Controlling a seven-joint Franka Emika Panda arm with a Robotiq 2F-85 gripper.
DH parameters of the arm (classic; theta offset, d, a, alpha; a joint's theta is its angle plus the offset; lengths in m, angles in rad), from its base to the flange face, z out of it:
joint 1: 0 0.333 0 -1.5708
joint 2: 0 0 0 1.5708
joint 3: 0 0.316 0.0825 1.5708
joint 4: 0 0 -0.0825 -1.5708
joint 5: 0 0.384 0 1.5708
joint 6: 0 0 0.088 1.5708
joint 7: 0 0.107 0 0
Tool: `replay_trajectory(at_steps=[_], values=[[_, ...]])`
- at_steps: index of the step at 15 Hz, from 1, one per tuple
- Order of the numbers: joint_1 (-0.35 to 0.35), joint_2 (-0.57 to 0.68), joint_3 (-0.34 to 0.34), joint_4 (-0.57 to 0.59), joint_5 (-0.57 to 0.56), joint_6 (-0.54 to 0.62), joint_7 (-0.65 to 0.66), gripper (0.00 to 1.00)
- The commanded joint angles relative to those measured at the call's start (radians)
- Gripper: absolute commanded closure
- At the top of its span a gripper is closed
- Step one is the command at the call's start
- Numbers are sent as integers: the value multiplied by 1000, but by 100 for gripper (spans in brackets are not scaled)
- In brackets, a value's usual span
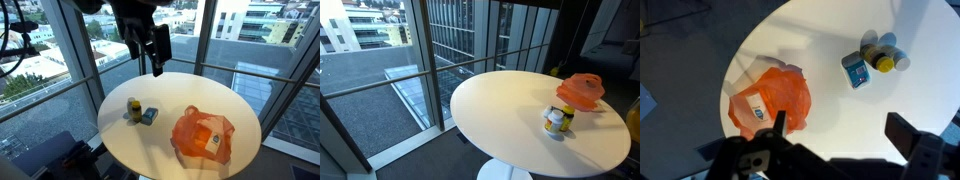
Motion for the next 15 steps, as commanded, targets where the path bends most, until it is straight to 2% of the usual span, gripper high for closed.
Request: replay_trajectory(at_steps=[1,8,15], values=[[-12,3,10,4,8,-3,-7,0],[-8,41,40,55,7,-45,37,0],[-13,246,75,229,13,-103,147,0]])
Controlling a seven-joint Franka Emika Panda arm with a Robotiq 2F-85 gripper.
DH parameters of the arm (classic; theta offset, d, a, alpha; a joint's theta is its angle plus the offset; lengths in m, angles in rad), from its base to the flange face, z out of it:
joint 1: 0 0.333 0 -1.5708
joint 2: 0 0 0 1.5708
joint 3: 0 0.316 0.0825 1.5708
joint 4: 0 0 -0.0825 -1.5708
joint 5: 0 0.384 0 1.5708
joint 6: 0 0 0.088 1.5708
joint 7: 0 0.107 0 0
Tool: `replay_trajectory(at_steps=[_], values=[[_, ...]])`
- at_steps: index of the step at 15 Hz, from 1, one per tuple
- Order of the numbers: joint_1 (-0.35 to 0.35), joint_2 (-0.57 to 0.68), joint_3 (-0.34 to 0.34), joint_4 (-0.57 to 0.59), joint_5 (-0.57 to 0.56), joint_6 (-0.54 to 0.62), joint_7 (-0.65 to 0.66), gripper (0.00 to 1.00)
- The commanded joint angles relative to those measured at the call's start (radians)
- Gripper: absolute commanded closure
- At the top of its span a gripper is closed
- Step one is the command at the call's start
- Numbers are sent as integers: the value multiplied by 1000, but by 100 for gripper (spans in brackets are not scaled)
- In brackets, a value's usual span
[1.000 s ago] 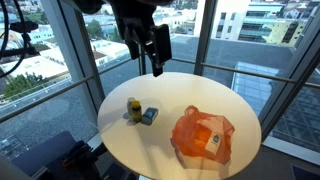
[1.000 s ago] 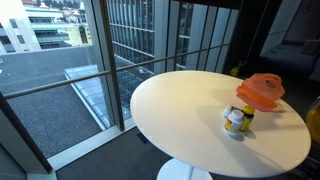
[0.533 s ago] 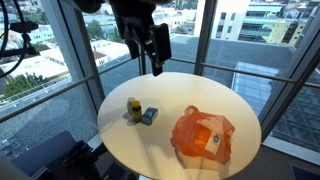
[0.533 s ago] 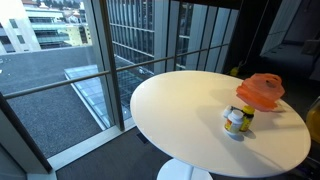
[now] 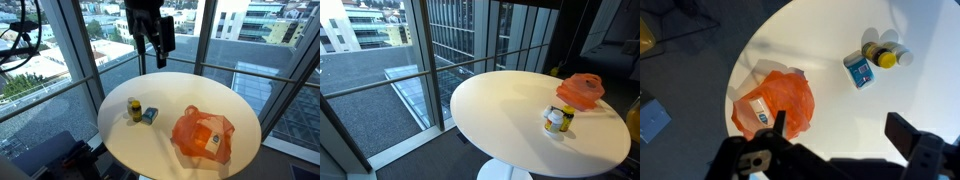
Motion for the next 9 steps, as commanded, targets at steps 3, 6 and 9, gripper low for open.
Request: replay_trajectory(at_steps=[3,6,9], values=[[-16,231,-2,196,15,-45,47,0],[-24,335,-14,263,26,-40,34,0],[-37,429,-25,319,42,-34,28,0]])
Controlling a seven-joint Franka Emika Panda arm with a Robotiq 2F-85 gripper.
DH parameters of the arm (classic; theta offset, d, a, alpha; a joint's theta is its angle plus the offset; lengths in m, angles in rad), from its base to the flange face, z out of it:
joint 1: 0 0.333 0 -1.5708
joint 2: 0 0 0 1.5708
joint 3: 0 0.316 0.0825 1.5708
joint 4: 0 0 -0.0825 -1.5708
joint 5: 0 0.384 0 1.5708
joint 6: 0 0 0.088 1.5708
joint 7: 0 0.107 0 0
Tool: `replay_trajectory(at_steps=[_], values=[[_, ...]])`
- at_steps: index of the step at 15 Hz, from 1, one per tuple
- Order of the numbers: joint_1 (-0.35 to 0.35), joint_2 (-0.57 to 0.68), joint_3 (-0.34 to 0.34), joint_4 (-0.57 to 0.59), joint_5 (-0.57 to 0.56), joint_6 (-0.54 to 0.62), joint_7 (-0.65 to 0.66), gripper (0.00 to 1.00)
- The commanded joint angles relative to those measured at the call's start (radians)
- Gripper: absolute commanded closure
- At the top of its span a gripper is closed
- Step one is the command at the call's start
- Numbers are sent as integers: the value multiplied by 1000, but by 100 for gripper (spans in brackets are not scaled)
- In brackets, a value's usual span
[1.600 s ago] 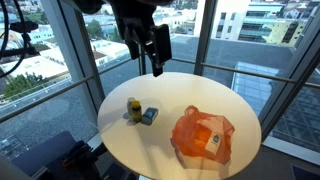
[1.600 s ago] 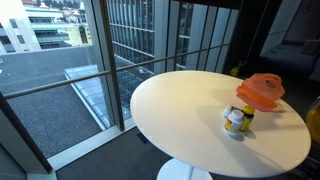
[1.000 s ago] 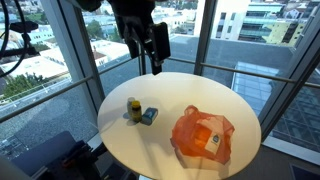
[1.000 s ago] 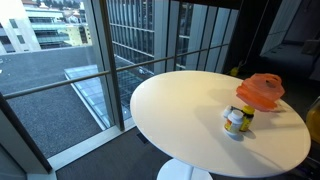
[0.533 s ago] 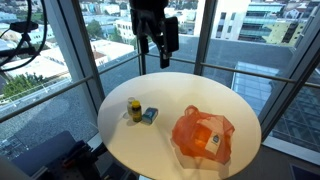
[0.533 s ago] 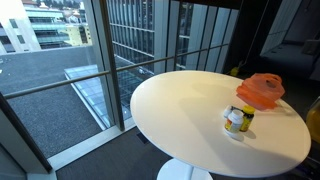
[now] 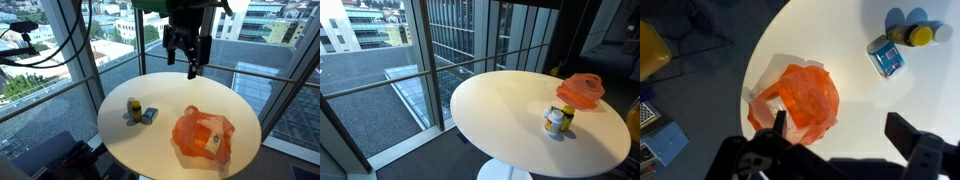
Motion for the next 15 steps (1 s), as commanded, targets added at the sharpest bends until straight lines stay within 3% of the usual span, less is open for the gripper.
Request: replay_trajectory(at_steps=[1,9,15], values=[[-23,128,-13,110,38,-19,-5,0],[-74,331,-20,237,87,-10,-81,0],[-94,400,-11,285,75,1,-70,0]])
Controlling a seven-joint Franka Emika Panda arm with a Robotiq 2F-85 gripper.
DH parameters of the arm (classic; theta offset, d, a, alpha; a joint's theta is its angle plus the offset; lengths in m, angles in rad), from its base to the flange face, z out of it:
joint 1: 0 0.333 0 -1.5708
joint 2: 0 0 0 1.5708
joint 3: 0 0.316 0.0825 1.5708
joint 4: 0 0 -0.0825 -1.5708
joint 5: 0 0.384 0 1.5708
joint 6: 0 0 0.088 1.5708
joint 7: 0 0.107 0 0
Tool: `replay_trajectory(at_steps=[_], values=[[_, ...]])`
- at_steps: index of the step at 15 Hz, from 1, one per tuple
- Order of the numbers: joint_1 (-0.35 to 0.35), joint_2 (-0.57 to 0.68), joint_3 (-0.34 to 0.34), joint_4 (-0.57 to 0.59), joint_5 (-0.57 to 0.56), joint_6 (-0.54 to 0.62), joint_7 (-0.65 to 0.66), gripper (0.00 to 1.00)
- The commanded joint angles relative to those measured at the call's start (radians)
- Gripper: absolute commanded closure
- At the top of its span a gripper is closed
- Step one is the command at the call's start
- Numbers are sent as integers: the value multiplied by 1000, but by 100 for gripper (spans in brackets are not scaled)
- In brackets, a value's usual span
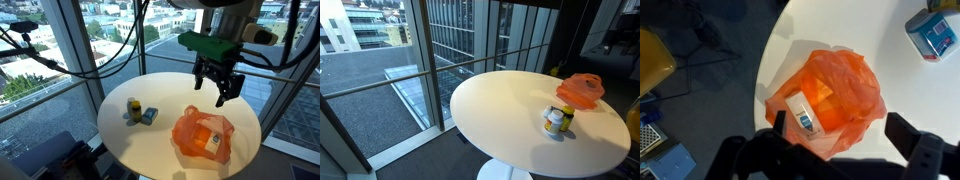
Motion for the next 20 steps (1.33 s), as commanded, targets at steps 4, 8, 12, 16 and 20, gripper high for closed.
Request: replay_trajectory(at_steps=[4,8,12,16,20], values=[[-16,20,12,23,-2,-4,0,0],[-16,21,12,26,-2,-5,0,0],[-22,39,10,37,6,3,0,0],[-39,76,7,42,31,70,4,0],[-58,131,12,42,56,156,2,0]])
